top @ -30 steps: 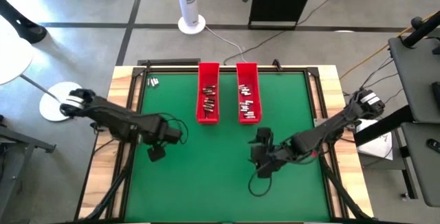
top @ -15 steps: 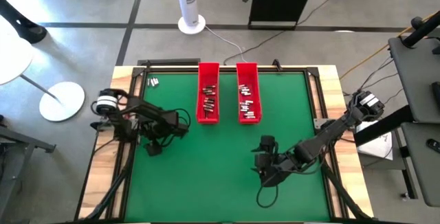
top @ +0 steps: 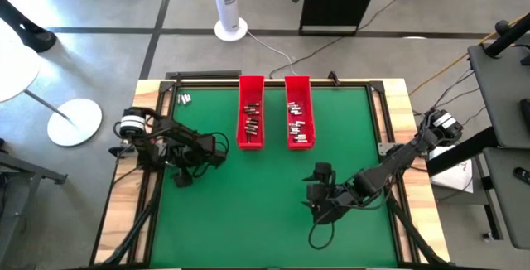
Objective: Sort batteries
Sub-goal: Put the silver battery into the right red bin
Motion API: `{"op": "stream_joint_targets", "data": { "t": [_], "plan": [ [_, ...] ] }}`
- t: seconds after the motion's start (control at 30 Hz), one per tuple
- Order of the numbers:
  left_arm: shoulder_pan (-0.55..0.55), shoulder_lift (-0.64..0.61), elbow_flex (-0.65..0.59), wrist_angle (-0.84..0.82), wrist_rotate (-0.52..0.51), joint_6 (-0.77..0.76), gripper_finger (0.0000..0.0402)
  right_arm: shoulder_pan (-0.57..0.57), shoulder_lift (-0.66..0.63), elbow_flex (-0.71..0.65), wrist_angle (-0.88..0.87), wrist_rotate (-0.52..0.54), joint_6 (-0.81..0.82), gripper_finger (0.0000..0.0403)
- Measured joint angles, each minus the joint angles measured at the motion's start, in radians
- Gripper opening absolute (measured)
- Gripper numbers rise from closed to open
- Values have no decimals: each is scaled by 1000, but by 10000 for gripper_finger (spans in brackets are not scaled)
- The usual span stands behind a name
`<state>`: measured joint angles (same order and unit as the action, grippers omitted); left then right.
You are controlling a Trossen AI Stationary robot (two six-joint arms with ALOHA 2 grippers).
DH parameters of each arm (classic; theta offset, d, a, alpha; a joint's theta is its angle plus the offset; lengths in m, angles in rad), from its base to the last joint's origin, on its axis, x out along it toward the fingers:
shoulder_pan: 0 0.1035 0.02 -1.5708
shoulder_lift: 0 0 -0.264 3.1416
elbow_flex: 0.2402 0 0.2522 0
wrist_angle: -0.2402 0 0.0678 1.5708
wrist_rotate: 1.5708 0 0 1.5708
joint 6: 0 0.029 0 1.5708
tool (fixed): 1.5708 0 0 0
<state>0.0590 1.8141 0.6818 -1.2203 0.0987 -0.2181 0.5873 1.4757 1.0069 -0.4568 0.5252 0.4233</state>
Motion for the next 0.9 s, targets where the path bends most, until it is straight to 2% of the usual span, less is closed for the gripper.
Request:
{"op": "stream_joint_targets", "data": {
  "t": [0.17, 0.33, 0.47, 0.8, 0.9],
  "plan": [
    [4, 0, -4, 1, -28, -27, 327, 3, 0, -1, -1, 0, 30, 323],
    [-12, 0, -2, 18, -10, -13, 307, 6, 0, -2, -1, -2, 30, 312],
    [-50, 1, 3, 26, 12, 1, 248, 6, 0, -2, -1, -9, 38, 302],
    [-140, 1, 5, 48, 50, -22, 37, 6, 0, -2, -2, -9, 37, 279],
    [-162, 1, 16, 46, 60, -64, 25, 6, 0, 3, -2, -39, 24, 273]
  ]
}}
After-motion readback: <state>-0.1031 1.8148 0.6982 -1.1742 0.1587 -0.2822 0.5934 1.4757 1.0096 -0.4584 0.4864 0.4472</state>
